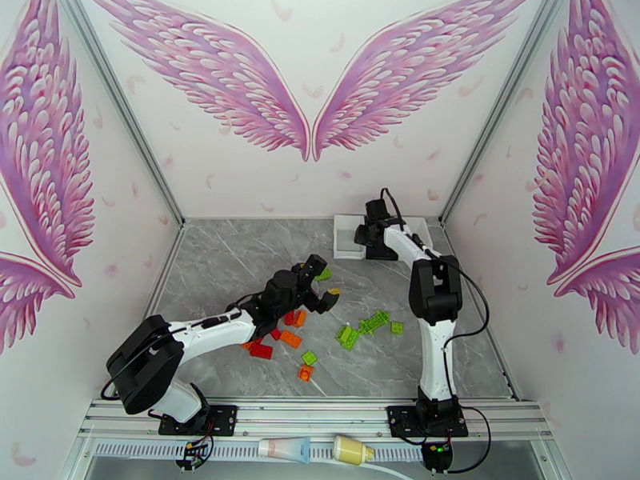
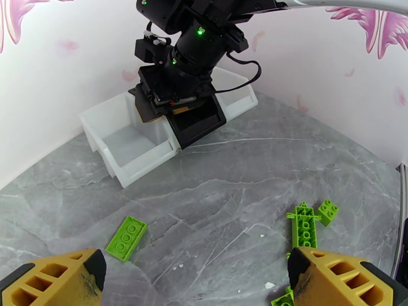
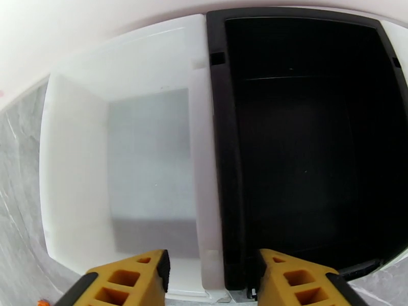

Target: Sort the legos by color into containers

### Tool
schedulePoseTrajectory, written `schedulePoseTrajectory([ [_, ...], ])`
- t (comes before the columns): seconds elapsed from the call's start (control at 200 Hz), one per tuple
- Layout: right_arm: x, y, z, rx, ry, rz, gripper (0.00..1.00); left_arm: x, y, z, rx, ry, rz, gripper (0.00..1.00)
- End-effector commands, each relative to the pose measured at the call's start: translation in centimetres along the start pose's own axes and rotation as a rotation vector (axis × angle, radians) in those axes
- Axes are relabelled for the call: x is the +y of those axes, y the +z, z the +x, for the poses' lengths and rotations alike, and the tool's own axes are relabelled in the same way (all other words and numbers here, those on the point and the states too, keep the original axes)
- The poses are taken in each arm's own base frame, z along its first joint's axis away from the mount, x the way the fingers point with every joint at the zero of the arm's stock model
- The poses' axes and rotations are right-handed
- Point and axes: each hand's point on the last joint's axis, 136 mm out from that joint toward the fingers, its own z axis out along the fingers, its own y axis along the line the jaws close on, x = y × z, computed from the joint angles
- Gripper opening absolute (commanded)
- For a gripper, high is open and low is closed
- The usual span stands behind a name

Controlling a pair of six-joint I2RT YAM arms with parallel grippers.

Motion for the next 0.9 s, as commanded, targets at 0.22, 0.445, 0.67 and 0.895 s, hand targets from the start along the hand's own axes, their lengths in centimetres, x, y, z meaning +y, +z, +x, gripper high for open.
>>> schedulePoseTrajectory([
  [0.22, 2.5, -0.6, 0.6, 0.019, 0.006, -0.002, 0.28, 0.0, 0.4, -0.7, -0.006, -0.018, -0.001, 0.99],
  [0.445, 6.9, -0.5, 2.5, 0.016, -0.031, -0.02, 0.27, 0.8, -0.4, 0.1, 0.003, -0.04, -0.036, 0.99],
  [0.67, 11.6, 0.1, 5.0, 0.037, -0.027, -0.035, 0.24, 1.5, -2.0, 0.9, 0.005, -0.061, -0.088, 0.99],
  [0.895, 17.2, 0.5, 7.8, 0.063, 0.03, -0.128, 0.22, 2.0, -4.1, 2.5, 0.039, -0.063, -0.128, 0.99],
])
